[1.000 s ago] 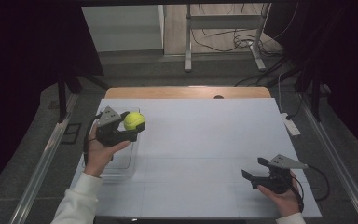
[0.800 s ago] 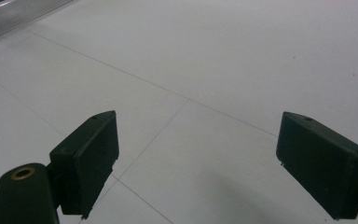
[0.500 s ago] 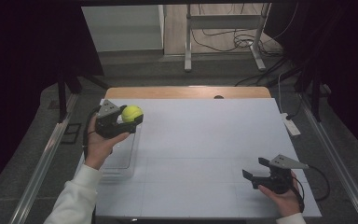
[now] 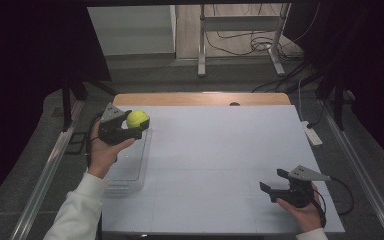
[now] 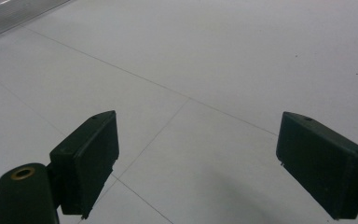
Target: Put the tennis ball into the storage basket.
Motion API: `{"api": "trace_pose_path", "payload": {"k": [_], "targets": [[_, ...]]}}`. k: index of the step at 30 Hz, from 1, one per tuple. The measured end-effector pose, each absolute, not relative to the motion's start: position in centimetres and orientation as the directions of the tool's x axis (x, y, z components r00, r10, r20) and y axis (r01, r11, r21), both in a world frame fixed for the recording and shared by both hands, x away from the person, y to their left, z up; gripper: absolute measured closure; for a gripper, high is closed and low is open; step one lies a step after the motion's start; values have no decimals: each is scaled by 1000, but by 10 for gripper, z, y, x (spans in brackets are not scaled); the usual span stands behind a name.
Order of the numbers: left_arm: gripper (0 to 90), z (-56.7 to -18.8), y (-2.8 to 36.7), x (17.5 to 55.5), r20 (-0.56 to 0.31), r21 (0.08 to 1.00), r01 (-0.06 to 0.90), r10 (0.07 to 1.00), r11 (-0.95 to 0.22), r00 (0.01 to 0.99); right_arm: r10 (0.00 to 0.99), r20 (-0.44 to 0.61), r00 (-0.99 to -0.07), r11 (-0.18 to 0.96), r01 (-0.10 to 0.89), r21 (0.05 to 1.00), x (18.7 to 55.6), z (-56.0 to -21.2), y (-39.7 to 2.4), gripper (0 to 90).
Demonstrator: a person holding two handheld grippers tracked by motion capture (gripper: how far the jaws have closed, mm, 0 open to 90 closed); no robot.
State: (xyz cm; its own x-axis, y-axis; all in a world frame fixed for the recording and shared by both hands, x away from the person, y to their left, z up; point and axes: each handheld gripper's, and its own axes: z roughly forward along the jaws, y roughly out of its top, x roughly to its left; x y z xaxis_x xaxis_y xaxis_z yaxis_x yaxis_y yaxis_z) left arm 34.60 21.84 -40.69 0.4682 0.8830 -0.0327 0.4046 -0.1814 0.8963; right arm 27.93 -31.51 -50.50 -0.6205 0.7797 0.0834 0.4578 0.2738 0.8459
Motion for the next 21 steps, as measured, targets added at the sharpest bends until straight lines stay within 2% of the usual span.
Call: {"api": "trace_pose_path", "payload": {"k": [21], "targets": [[266, -409, 231, 357, -31, 891, 422, 907, -166, 421, 780, 86, -620, 272, 459, 846, 279, -505, -316, 135]]}}
